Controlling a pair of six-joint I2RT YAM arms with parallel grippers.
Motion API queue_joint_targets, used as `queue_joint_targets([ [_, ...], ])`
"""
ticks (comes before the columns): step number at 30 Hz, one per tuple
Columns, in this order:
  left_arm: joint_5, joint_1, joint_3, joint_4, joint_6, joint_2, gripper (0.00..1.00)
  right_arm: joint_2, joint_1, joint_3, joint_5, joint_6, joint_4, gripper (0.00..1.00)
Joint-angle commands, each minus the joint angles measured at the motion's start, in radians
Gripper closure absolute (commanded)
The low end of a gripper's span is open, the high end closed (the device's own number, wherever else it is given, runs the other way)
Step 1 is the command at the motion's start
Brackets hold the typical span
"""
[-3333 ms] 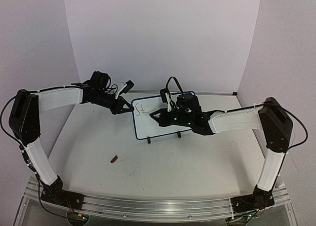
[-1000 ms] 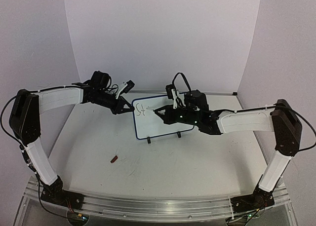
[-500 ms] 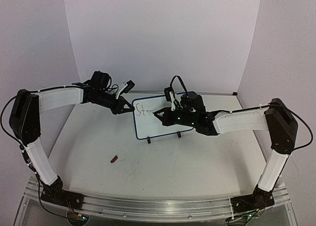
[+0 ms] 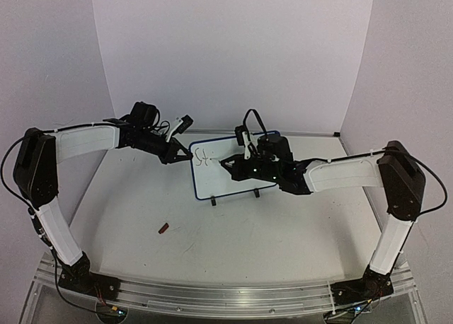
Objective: Write a sentence on the whiteboard
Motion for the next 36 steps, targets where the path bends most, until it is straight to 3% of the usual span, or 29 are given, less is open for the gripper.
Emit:
queue_joint_targets([
  [1,-0.035,-0.013,0.016,-0.052,0.037,0.028,1.00,-0.025,-0.003,-0.008,0.068,-0.004,0.023,1.00],
  [21,-0.037,-0.015,0.017,-0.053,0.038,0.034,1.00,-0.082,-0.003,-0.025,0.076,-0.012,0.037,1.00],
  [36,-0.038,-0.016,0.018,-0.057,0.041,0.028,1.00,-0.018,-0.003,0.025,-0.012,-0.012,0.040,1.00],
])
